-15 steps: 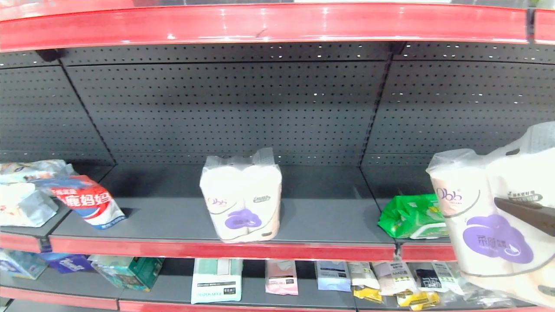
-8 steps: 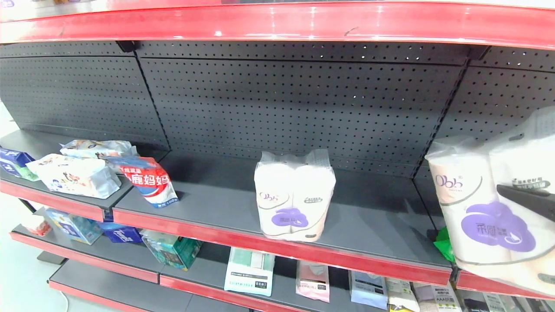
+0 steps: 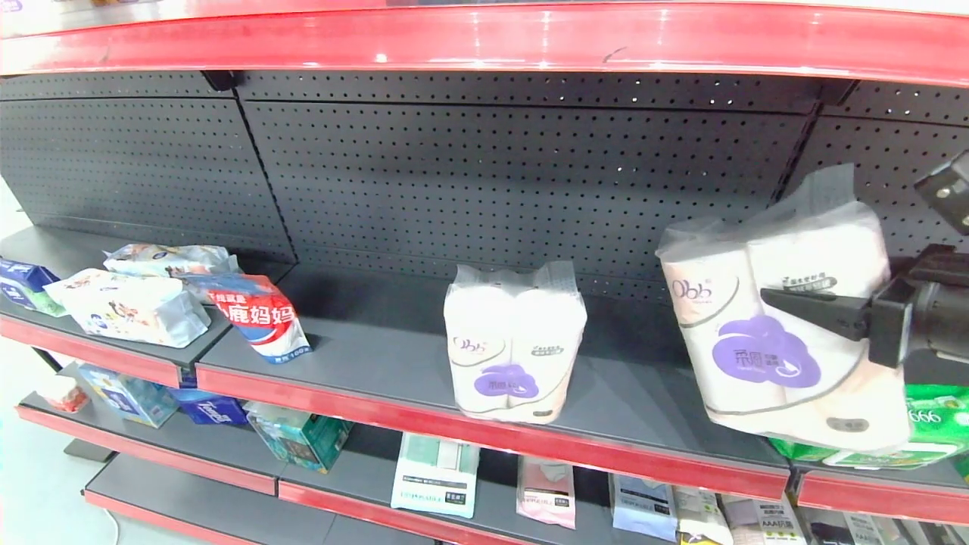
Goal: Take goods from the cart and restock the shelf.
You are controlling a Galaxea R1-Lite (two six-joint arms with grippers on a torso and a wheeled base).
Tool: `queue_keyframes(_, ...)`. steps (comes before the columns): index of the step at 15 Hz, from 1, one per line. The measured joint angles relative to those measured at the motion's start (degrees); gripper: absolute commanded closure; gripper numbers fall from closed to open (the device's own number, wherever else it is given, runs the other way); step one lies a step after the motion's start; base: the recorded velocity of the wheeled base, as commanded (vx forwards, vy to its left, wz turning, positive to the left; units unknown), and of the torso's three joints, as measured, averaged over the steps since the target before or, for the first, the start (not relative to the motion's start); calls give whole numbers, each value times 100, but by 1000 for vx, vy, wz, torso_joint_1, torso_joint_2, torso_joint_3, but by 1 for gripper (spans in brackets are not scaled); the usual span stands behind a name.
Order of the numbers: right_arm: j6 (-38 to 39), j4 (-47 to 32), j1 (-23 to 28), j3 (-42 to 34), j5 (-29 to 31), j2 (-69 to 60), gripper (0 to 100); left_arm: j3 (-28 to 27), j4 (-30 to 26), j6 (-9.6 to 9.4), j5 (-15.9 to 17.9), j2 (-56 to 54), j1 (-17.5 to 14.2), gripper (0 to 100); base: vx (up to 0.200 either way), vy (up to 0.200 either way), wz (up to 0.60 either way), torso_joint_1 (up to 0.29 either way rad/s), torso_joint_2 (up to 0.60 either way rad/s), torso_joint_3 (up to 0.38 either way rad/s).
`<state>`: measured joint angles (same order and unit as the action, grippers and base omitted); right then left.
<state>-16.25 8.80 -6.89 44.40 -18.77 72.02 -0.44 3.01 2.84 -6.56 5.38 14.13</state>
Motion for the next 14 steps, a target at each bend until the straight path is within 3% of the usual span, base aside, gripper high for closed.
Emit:
queue_keyframes(3, 9, 129, -113, 24, -30, 427, 100, 41, -257, 140, 352, 0, 1, 0, 0, 0, 0, 0, 0, 0)
queue_keyframes(5, 7, 391, -140, 59, -85, 662, 100, 39, -263, 0, 445, 0, 0, 0, 0, 0, 0, 0, 0, 0)
queue_keyframes(9, -28, 496, -124, 96, -260, 1045, 100, 34, -277, 2, 484, 5, 0, 0, 0, 0, 0, 0, 0, 0)
queue_keyframes(14, -37, 549, -16, 675, -482, 1621, 100, 34, -279, 2, 484, 5, 1, 0, 0, 0, 0, 0, 0, 0)
